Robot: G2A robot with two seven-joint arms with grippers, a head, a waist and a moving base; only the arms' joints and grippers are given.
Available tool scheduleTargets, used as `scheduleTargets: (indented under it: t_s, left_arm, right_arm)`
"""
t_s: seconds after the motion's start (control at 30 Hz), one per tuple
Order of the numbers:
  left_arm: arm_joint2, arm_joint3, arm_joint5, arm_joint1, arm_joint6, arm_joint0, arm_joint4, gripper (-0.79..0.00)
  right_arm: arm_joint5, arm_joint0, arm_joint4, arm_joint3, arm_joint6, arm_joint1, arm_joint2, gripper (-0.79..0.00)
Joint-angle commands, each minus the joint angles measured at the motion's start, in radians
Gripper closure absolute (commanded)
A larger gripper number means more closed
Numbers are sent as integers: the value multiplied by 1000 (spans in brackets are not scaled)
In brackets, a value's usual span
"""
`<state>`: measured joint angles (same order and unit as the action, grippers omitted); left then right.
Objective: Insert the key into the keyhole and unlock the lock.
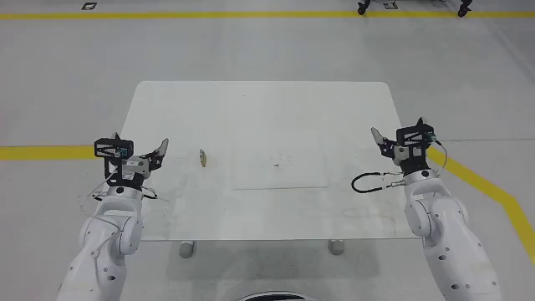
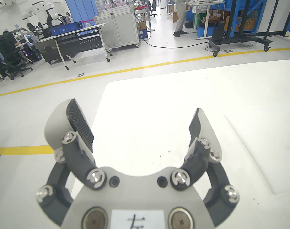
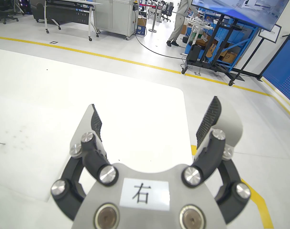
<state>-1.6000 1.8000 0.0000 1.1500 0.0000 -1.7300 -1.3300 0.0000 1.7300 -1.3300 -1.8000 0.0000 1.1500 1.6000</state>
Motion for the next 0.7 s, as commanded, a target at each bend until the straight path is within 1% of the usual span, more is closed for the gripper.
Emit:
scheduleTargets:
  t_s: [0.0, 0.03, 0.1, 0.13, 0.23, 0.3, 0.67]
  left_arm:
    - [0, 0, 0, 0, 0, 0, 0, -785]
    - [0, 0, 0, 0, 0, 0, 0, -785]
    - [0, 0, 0, 0, 0, 0, 0, -785]
    - [0, 0, 0, 0, 0, 0, 0, -785]
    - [0, 0, 0, 0, 0, 0, 0, -785]
    - [0, 0, 0, 0, 0, 0, 0, -785]
    - [0, 0, 0, 0, 0, 0, 0, -785]
  right_arm:
    - [0, 0, 0, 0, 0, 0, 0, -785]
    - [0, 0, 0, 0, 0, 0, 0, -785]
    - [-43, -21, -2, 3, 22, 0, -18, -785]
    - [-50, -44, -24, 8, 47, 0, -33, -785]
    - [-112, -121, -58, 43, 118, 2, -97, -785]
    - [-121, -162, -61, 70, 160, 5, -127, -785]
    - [-121, -162, -61, 70, 160, 5, -127, -785]
